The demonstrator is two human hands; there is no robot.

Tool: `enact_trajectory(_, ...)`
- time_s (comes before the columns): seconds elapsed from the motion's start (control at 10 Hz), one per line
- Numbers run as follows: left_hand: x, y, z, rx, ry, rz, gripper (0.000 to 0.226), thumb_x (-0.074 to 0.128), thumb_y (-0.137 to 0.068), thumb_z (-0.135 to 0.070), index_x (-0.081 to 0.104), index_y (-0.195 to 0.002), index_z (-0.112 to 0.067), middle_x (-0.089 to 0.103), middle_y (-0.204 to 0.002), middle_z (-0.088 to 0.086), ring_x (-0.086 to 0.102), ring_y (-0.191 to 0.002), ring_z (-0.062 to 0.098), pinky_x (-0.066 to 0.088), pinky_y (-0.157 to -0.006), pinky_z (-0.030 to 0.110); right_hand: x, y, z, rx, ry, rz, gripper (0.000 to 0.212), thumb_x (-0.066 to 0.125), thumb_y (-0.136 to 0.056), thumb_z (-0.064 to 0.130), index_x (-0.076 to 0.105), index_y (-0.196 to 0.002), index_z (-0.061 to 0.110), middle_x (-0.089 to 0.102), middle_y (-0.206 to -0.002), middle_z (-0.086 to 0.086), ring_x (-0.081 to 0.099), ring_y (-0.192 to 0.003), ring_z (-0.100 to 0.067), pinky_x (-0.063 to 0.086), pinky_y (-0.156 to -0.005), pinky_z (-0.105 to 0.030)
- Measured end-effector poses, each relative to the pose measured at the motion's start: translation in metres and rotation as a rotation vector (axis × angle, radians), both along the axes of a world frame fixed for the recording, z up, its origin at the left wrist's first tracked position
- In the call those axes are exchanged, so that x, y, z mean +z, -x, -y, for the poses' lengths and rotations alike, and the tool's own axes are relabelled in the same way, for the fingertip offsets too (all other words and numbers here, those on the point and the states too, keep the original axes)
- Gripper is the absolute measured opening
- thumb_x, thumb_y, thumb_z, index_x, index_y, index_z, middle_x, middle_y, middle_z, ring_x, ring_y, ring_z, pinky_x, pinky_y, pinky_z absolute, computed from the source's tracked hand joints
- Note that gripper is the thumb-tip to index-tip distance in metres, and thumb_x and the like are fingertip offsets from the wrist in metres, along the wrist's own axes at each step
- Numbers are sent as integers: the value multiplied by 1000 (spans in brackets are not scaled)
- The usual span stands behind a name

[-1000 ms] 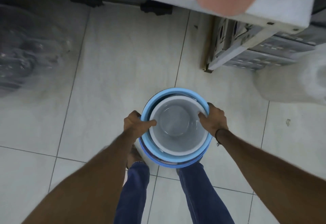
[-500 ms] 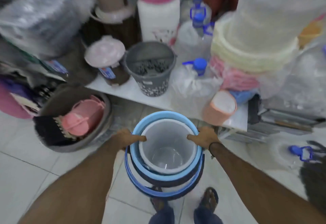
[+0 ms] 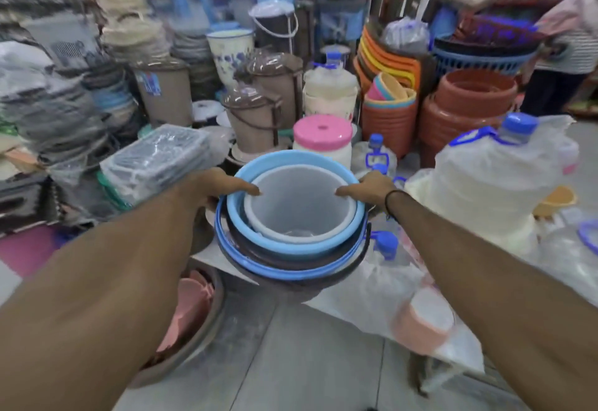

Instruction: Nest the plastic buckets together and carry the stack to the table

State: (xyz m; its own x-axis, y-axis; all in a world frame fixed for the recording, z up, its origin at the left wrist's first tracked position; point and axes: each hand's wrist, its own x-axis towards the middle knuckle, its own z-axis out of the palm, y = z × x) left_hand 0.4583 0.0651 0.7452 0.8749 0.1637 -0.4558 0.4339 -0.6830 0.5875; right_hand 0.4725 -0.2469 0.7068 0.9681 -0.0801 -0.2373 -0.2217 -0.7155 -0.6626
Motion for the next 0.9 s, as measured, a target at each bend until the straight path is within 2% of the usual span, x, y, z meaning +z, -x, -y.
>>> enact_trajectory(0.1,16,-62,12,-12,45,-49,46,77,-78,-47,60,-94,-7,69,-82,11,66,-67,24,55,-60,33,16,-64,7,-41,12,87,68,80,-51,60,69,-92,7,73,-90,-14,71,-70,-29,62,-56,-43)
enact_trajectory(0.2,8,-101,18,-7,33,-42,51,78,-75,-51,58,-97,-9,70,-87,12,68,-71,25,56,-61,34,11,-101,15,-56,28,121,64,81,-52,59,67,-88,8,70,-82,-12,70,-61,-25,58,-42,-35)
enact_trajectory(0.3,-35,-167,24,17,45,-90,65,84,-67,-50,61,-107,-4,74,-93,14,74,-78,28,63,-71,42,-21,-166,28,-36,43,66,66,79,-46,64,68,-86,14,71,-81,-9,71,-68,-26,62,-57,-43)
enact_trajectory(0.4,-72,-189,27,41,38,-120,73,88,-62,-49,60,-108,0,73,-90,14,74,-73,27,63,-66,43,-58,-191,31,13,63,-32,47,78,-54,59,66,-75,18,72,-86,-11,71,-76,-30,62,-67,-48)
enact_trajectory(0.5,-133,-208,35,68,0,-178,76,86,-65,-51,54,-112,-1,68,-93,11,70,-75,26,60,-65,40,-116,-214,28,38,79,-132,55,78,-58,55,69,-95,15,72,-96,-13,70,-82,-30,62,-69,-47)
enact_trajectory(0.6,-177,-215,35,45,-91,-202,84,85,-64,-54,52,-122,-2,65,-108,14,67,-88,29,56,-71,38,-160,-227,20,54,78,-209,60,78,-62,49,67,-109,14,71,-103,-14,69,-88,-32,60,-75,-47)
enact_trajectory(0.7,-232,-214,33,-7,-234,-204,87,78,-68,-59,51,-129,-4,61,-125,15,60,-110,31,49,-83,35,-216,-227,7,86,141,-299,47,71,-72,43,67,-111,16,71,-107,-14,67,-96,-33,56,-83,-42)
enact_trajectory(0.8,-249,-218,32,-11,-265,-173,82,73,-73,-62,53,-128,-5,62,-125,16,60,-111,33,47,-86,37,-230,-232,1,97,183,-265,45,64,-75,47,67,-110,20,72,-106,-13,66,-96,-33,54,-84,-42)
enact_trajectory(0.9,-259,-225,24,-73,-262,-162,80,65,-75,-68,56,-127,-7,63,-124,15,61,-110,33,50,-92,40,-228,-240,-10,50,275,-189,51,59,-75,60,67,-108,23,71,-105,-11,66,-96,-32,54,-84,-42)
